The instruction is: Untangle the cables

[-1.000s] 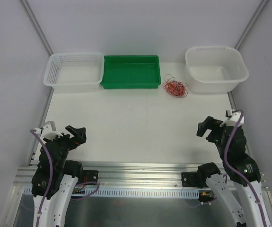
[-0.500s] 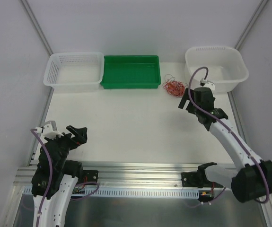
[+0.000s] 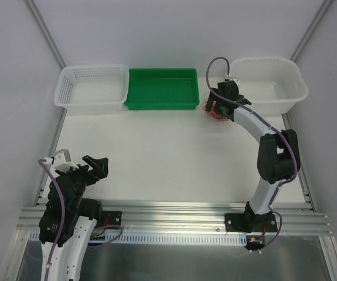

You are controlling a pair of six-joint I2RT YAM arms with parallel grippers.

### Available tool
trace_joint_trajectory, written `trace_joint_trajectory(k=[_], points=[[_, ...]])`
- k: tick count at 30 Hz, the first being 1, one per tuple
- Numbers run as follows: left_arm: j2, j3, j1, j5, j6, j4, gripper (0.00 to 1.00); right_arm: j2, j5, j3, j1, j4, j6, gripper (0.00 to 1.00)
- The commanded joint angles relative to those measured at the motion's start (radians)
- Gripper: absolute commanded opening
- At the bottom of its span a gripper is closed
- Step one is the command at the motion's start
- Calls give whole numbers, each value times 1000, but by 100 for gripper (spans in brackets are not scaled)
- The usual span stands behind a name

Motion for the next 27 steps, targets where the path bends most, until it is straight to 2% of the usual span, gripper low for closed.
trace_joint_trajectory(k=[1, 11, 17, 20, 21, 23, 24, 27], points=[[-59, -4, 6, 15, 15, 38, 99, 107, 25, 103, -5, -10, 12, 96], [-53, -6, 6, 15, 17, 38, 99, 352, 117, 301, -3, -98, 40, 96], [-53, -7, 6, 15, 17, 40, 99, 394, 119, 338, -12, -107, 43, 91], [-54, -7, 6, 15, 17, 40, 99, 391, 114, 335, -15, -102, 41, 74], [-53, -7, 6, 15, 17, 40, 99, 389, 113, 332, -15, -101, 43, 61], [-56, -7, 6, 16, 17, 41, 99, 382, 113, 322, -15, -98, 46, 47], [-57, -7, 6, 16, 17, 40, 99, 376, 108, 297, -15, -95, 52, 22], [-57, -7, 6, 21, 17, 41, 99, 339, 83, 250, -12, -81, 64, 1]])
